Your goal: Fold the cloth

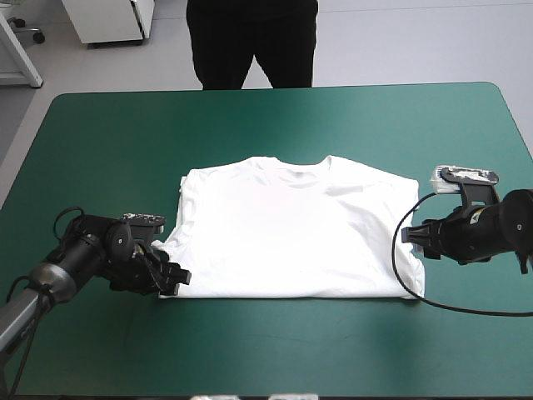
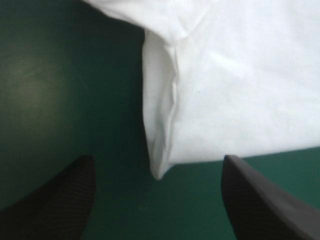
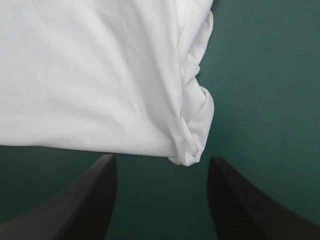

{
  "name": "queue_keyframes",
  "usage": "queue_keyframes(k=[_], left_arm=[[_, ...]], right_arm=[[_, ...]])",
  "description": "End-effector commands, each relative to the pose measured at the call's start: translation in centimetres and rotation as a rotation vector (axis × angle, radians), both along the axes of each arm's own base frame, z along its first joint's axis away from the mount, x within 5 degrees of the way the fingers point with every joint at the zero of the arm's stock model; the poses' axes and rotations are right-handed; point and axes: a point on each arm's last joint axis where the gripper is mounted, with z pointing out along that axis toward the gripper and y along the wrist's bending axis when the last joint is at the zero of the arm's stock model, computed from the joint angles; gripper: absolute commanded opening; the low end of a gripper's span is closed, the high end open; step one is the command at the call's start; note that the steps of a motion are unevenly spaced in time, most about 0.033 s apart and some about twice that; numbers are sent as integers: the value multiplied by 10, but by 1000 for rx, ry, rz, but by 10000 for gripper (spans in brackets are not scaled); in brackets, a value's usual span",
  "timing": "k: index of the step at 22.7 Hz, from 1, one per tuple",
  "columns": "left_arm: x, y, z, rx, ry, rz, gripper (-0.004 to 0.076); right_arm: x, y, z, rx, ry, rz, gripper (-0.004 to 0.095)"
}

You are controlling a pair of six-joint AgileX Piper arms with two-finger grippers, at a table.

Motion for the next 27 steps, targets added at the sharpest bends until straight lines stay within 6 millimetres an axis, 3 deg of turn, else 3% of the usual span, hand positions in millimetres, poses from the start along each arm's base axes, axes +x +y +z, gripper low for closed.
queue_keyframes(k=[1,3,5,6,7,8,9,14,19,27], left_arm=[[10,-5,-5,-31,-38,12,510],[16,-6,-19,-23,4,12,501],[18,-8,-27,-19,39,5,419],[19,-11,-30,-44,58,-7,290],[19,-13,-30,-66,61,-10,210],[18,-16,-29,-99,63,-21,61],[18,-18,-29,-113,60,-30,-13],[19,-18,-29,-116,46,-45,-9],[19,-18,-29,-118,47,-44,-9],[19,-18,-29,-117,47,-52,-9]], right_arm=[[-2,0,13,4,-66,1,508],[-2,0,13,0,-66,0,508],[-2,-2,13,-12,-66,-6,509],[-2,-2,13,-18,-67,-6,508],[-2,-2,13,-19,-67,-6,509],[-2,-2,13,-19,-65,-6,508],[-2,-2,13,-19,-63,-6,507],[-4,-2,-1,-25,-2,-1,507],[-5,-5,-39,-58,62,-1,507],[3,6,-80,-103,58,52,507]])
